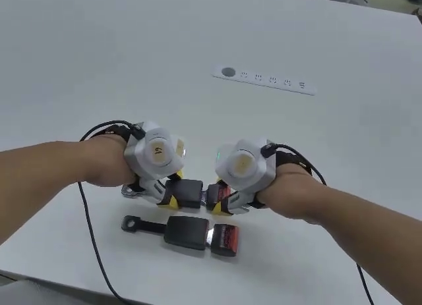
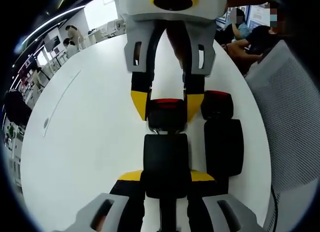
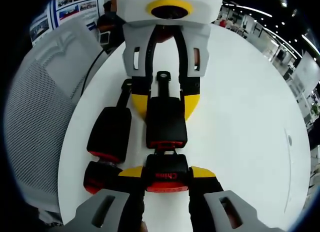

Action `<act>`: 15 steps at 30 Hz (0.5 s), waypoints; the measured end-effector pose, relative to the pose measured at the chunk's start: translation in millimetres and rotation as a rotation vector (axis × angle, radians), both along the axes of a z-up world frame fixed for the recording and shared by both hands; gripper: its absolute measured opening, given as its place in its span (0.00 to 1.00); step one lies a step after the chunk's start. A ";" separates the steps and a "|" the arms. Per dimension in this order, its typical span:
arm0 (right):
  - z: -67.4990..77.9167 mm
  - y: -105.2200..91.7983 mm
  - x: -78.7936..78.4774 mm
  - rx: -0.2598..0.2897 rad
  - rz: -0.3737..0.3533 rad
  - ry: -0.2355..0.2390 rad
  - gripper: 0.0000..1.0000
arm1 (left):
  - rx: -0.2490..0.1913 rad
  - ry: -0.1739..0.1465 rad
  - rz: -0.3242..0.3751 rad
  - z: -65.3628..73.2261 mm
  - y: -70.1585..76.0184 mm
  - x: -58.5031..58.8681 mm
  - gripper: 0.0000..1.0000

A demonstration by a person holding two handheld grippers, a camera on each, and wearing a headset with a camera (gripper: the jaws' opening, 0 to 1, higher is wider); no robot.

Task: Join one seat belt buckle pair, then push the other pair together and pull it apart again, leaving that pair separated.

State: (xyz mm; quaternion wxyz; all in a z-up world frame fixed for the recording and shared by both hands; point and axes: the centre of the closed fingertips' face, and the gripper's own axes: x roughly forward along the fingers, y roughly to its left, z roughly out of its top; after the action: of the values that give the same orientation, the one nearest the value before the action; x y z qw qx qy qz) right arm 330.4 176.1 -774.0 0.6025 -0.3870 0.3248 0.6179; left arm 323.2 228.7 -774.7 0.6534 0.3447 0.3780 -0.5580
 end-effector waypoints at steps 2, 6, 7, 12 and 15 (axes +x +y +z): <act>1.8 -0.7 -1.3 -0.001 -0.001 -0.001 0.29 | -0.006 -0.002 0.005 -2.0 1.7 1.3 0.32; -1.4 -0.2 0.2 -0.002 -0.001 0.002 0.29 | -0.005 0.001 0.008 -1.9 1.4 1.2 0.32; -2.2 -0.1 0.8 -0.001 -0.001 0.002 0.30 | -0.003 0.002 0.007 0.2 -0.1 -0.4 0.32; -1.6 0.0 -0.1 -0.004 0.001 0.001 0.30 | 0.001 0.003 0.007 -1.1 1.2 0.7 0.32; -0.6 0.3 -0.7 -0.005 0.001 -0.002 0.30 | 0.000 0.002 0.008 0.8 -0.1 -0.7 0.32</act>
State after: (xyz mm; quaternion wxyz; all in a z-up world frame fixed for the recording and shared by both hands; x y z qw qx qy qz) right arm 329.7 176.4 -774.6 0.6015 -0.3892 0.3257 0.6170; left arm 322.4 228.6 -773.9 0.6551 0.3426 0.3802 -0.5557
